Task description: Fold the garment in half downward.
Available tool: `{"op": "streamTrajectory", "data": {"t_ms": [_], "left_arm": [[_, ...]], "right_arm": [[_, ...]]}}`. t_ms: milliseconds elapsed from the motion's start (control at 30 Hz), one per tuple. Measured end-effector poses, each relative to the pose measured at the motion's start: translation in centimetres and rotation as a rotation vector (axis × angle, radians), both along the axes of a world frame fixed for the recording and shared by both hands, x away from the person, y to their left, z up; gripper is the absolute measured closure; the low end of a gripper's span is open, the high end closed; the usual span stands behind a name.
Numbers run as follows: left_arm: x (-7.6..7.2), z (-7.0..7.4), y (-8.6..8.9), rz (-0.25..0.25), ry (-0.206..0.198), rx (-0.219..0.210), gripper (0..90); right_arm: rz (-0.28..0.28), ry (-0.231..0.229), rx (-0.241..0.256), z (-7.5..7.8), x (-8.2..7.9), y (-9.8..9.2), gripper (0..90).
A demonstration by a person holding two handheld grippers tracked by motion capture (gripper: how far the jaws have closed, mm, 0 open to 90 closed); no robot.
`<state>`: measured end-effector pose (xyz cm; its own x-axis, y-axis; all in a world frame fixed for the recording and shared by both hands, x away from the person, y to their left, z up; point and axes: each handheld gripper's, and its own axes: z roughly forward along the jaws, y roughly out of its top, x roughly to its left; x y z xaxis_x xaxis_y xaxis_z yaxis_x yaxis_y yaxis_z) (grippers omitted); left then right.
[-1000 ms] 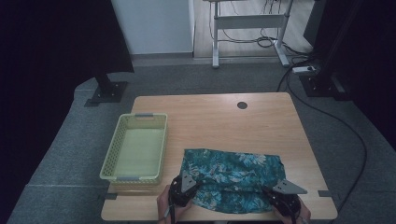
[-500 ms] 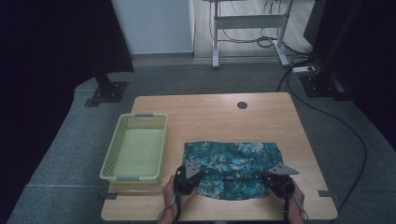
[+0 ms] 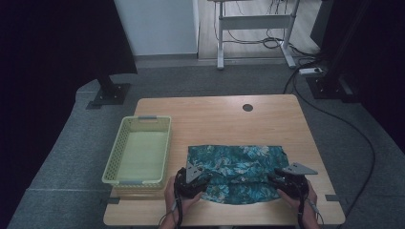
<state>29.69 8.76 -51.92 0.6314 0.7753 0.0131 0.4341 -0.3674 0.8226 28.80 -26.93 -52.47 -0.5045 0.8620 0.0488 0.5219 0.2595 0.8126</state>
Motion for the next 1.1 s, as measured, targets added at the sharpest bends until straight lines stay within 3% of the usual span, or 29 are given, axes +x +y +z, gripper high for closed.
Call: {"op": "streamTrajectory", "data": {"t_ms": [100, 267, 433, 600, 867, 1100], "left_arm": [[1.1, 0.3, -0.9, -0.01, 0.021, -0.006, 54.8], [3.4, -0.3, -2.7, -0.034, 0.093, -0.015, 54.8], [4.6, -1.5, -4.5, -0.06, 0.144, 0.022, 55.5], [4.7, -2.4, -5.2, -0.068, 0.158, 0.066, 55.5], [4.5, -2.8, -5.0, -0.018, 0.156, 0.054, 47.7], [4.5, -2.9, -5.0, 0.003, 0.154, 0.059, 41.7]], "right_arm": [[0.007, 0.011, 0.011, 0.2, 0.6, 0.5, 57.5], [0.009, 0.053, 0.013, -0.2, 2.4, 1.7, 55.8], [0.022, 0.095, 0.001, -0.9, 3.5, 3.2, 53.4], [0.024, 0.131, -0.042, -1.5, 4.0, 3.9, 49.5], [0.024, 0.152, -0.07, -2.2, 4.2, 4.1, 44.0], [0.019, 0.121, -0.082, -2.5, 4.0, 4.3, 44.0]]}}
